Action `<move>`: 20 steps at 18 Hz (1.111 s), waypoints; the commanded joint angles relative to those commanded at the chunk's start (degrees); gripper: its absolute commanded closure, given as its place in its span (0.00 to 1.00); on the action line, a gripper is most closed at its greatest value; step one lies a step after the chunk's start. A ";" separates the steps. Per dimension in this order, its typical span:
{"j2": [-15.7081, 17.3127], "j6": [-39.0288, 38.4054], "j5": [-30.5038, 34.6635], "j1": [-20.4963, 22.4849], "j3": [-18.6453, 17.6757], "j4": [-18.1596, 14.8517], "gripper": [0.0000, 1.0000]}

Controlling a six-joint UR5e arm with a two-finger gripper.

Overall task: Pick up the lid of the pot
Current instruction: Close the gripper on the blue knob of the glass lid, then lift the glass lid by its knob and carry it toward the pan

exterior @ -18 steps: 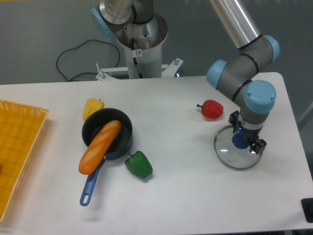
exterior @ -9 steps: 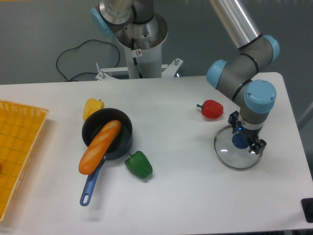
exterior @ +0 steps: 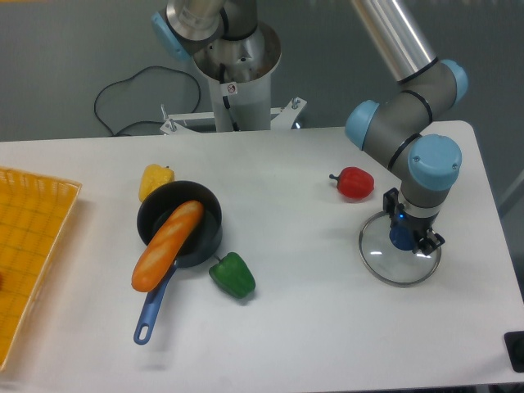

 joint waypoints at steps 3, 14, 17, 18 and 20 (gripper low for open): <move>0.00 0.00 0.00 -0.09 0.00 0.00 0.49; 1.58 -2.11 -2.99 -0.52 2.72 -6.68 0.57; 2.19 -3.16 -2.90 -1.49 3.34 -8.17 0.57; 2.81 -3.16 -2.90 -1.93 3.34 -8.26 0.57; 3.60 -3.25 -2.90 -2.72 3.43 -8.70 0.57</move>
